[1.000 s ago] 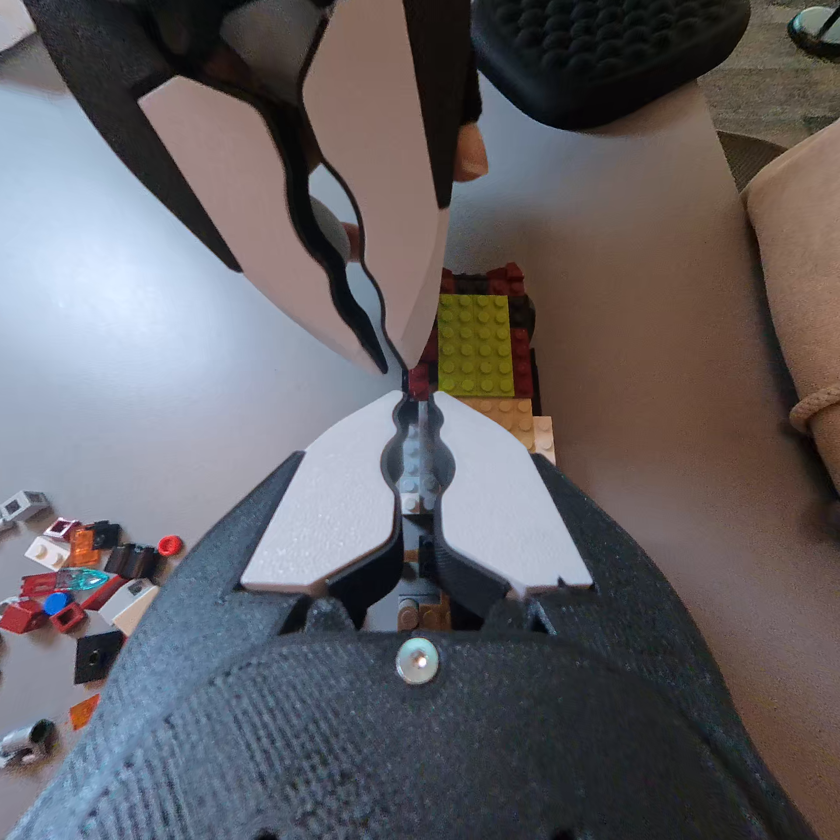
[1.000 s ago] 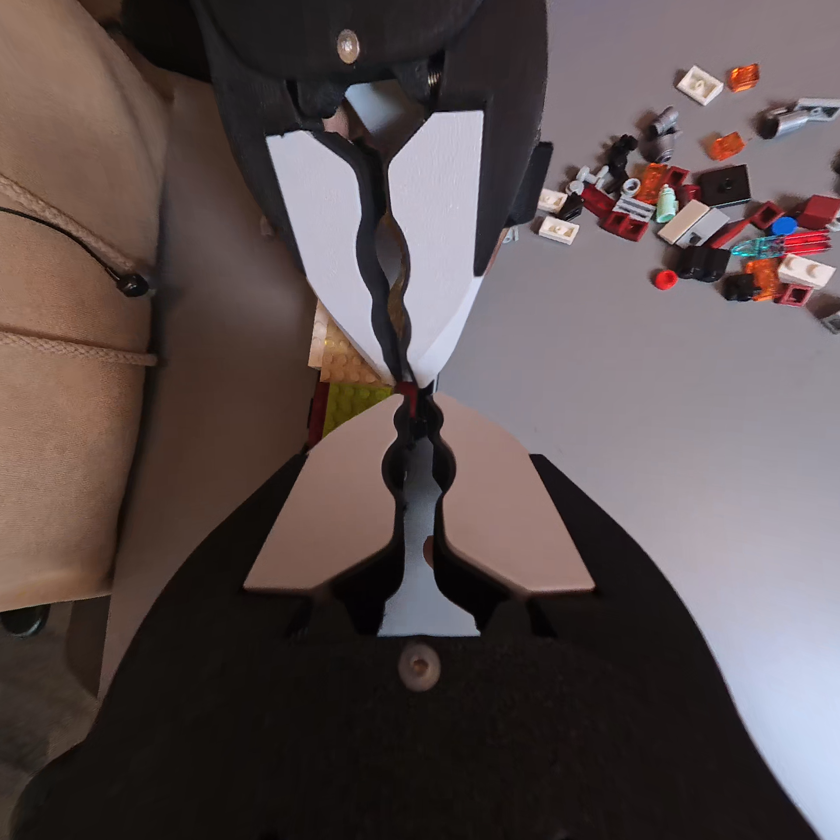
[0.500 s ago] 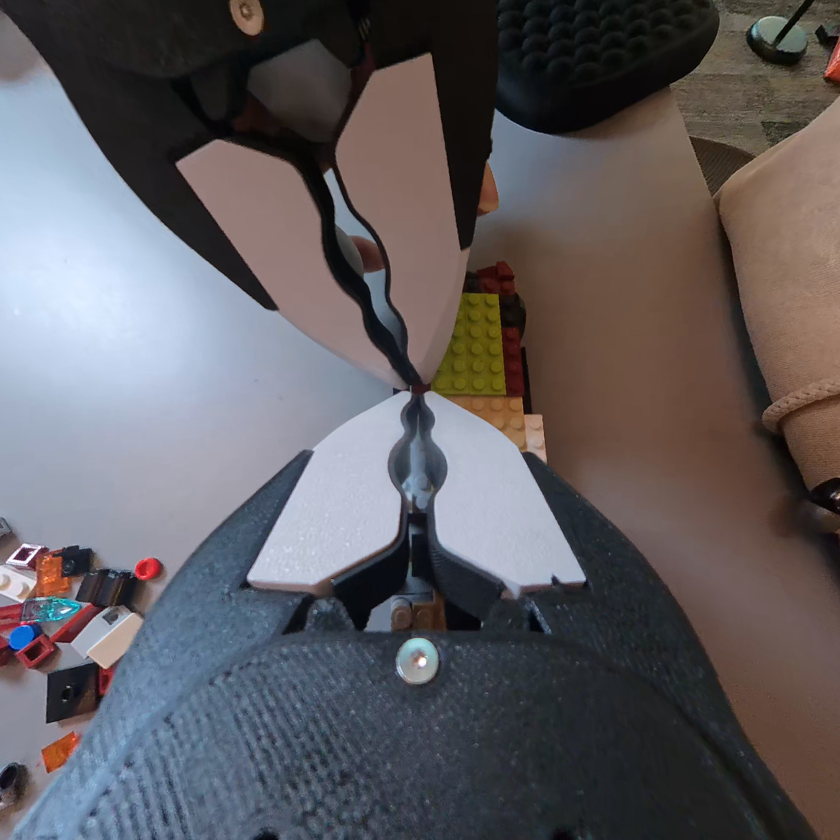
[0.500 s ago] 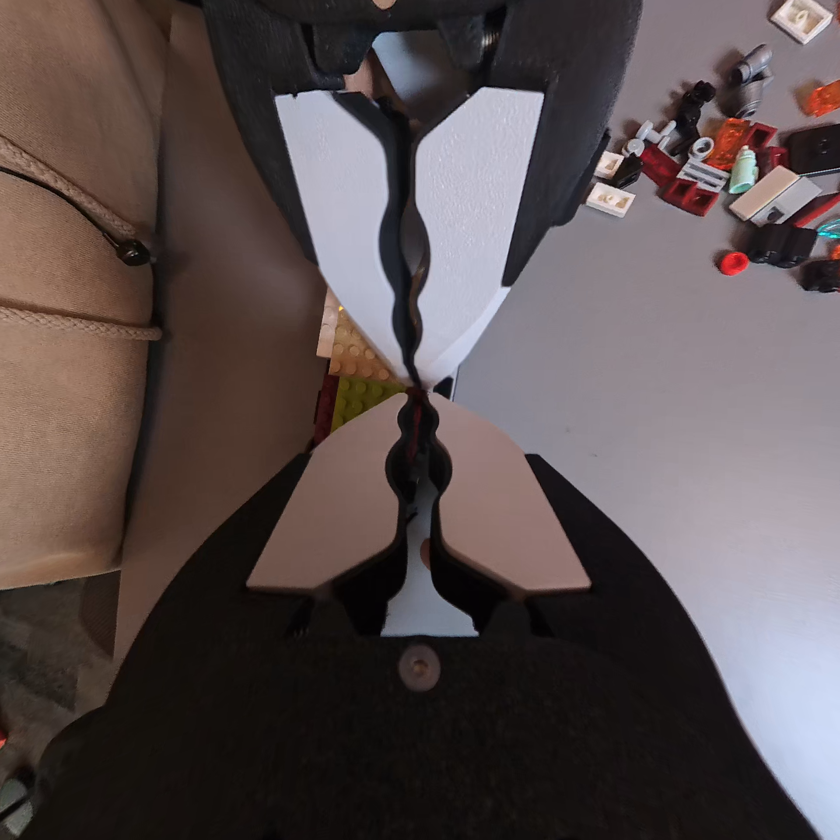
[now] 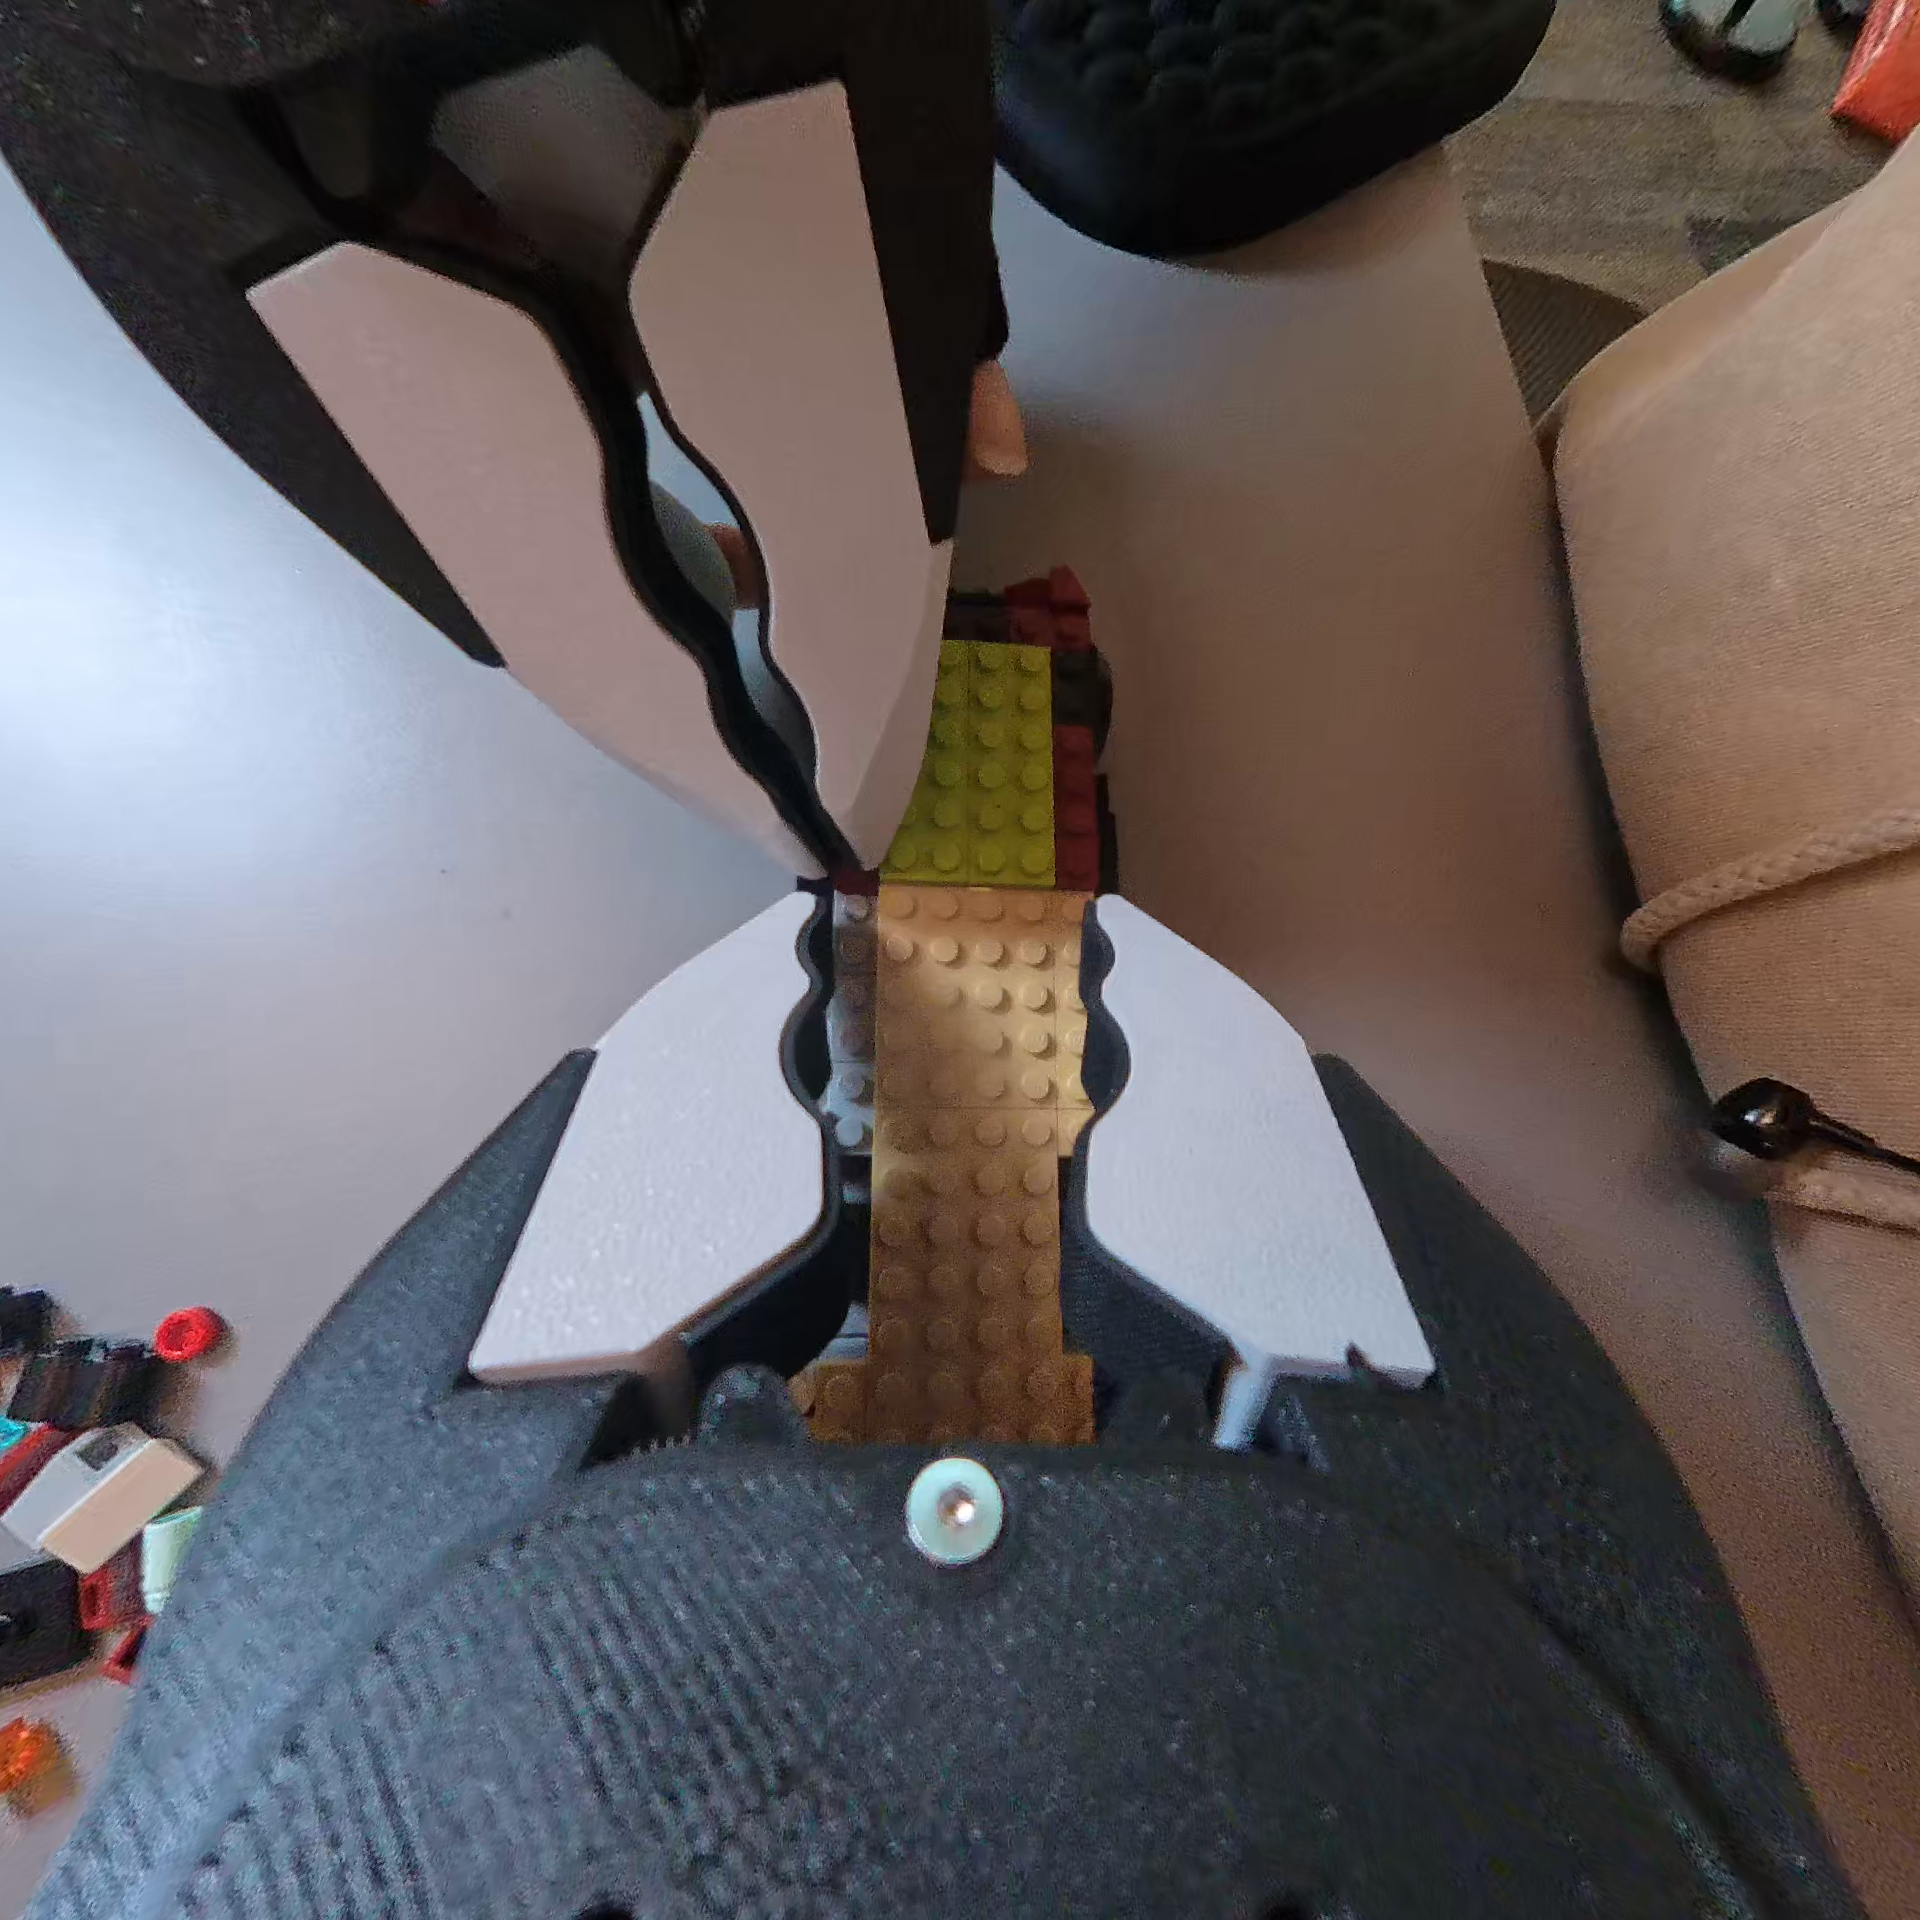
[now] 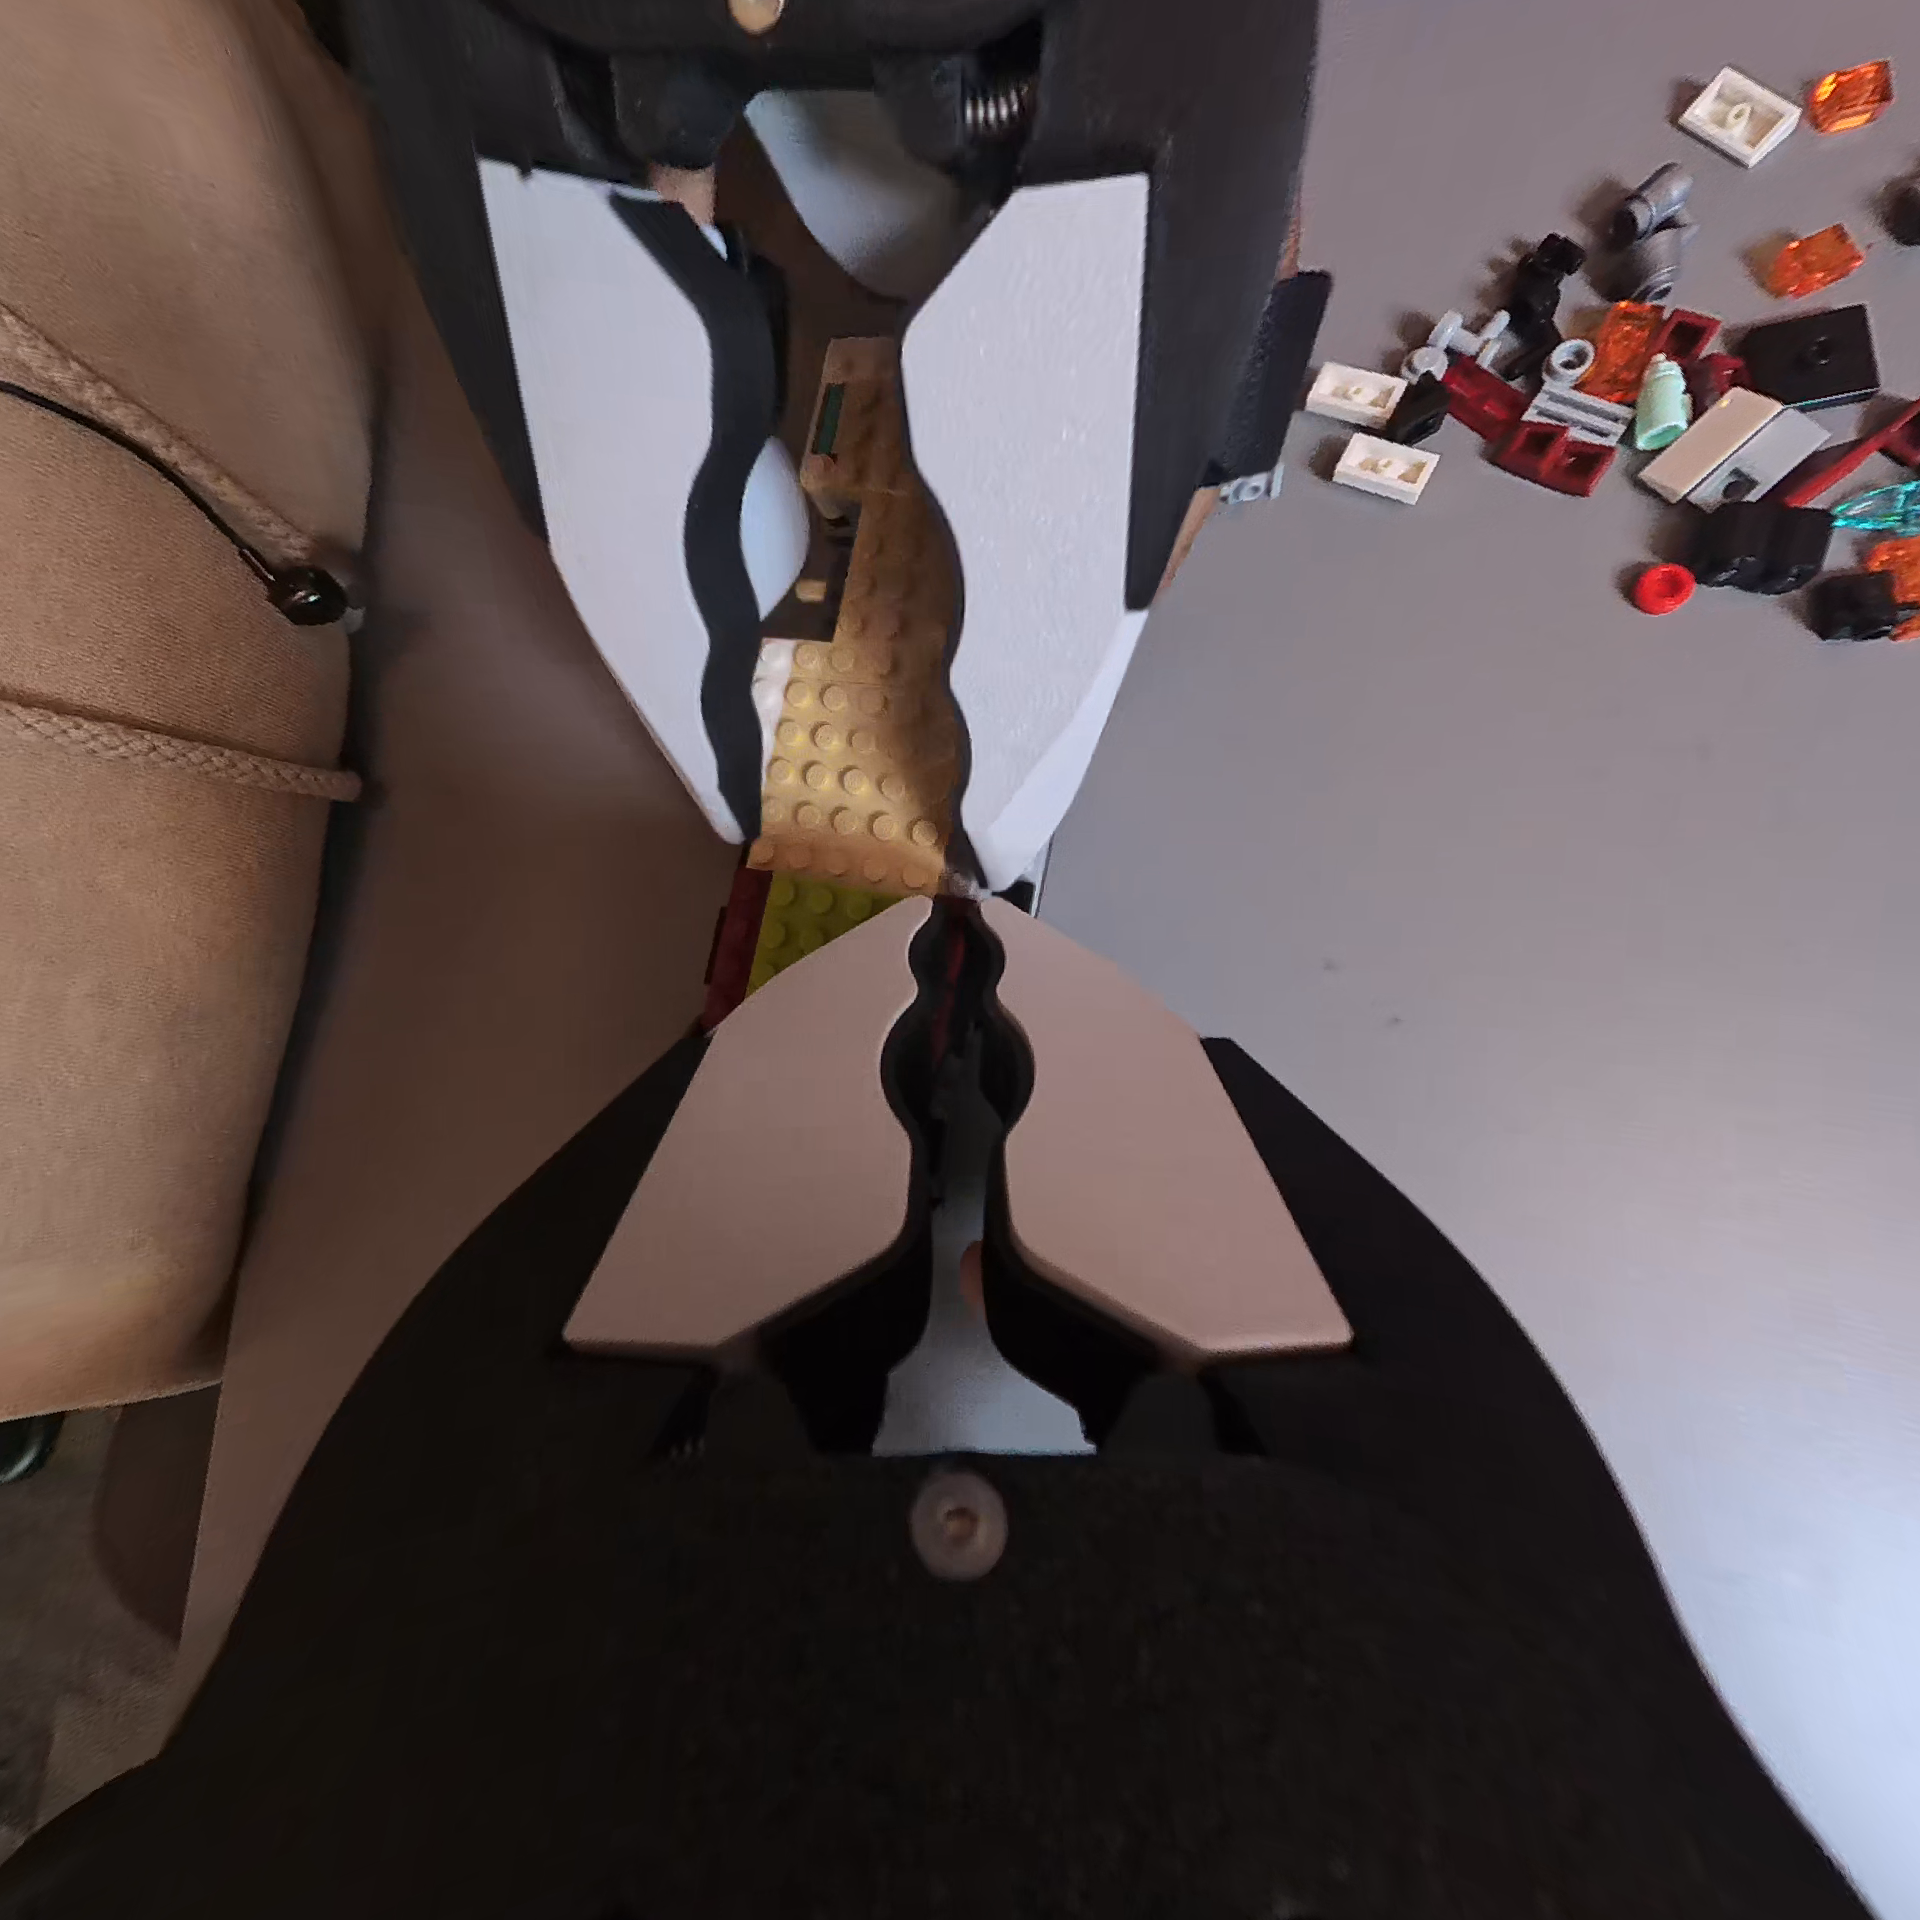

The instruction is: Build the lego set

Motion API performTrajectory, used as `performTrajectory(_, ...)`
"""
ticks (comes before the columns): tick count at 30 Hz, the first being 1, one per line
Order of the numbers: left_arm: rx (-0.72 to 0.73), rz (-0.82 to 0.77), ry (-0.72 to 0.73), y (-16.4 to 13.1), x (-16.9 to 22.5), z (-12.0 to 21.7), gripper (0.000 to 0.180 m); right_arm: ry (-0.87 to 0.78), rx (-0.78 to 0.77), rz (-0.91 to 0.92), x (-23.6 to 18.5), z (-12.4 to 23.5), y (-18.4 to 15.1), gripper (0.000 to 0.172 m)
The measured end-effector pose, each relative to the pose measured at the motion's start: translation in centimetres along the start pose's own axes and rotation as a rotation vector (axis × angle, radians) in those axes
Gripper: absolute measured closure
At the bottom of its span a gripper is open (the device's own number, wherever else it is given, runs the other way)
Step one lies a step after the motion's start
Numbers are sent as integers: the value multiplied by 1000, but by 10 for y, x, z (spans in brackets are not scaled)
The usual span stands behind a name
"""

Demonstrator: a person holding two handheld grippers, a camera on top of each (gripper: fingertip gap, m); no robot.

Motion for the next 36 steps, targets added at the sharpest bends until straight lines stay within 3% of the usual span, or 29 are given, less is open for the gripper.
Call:
performTrajectory(8, -17, -42, 29, 0, -1, -1, 133, 20, 135, -107, 2, 13, 15, 165)
performTrajectory(18, -3, -43, 22, 0, -1, -1, 134, -5, 3, -51, 4, 9, 4, 166)
performTrajectory(31, 0, -62, 36, 0, -1, 2, 131, 76, -85, -132, 2, -3, -2, 164)
performTrajectory(36, -23, -50, 68, -4, 2, 26, 121, -147, -133, -63, 31, 31, -12, 164)
Point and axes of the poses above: each gripper's, where its closed fingertips meet, z back along the fingers, y out of its top, x = y × z across the jaws, the point moved 1 cm from there along z, back along the fingers, and after that the axes turned 14 degrees about x, right-handed, at the moved point
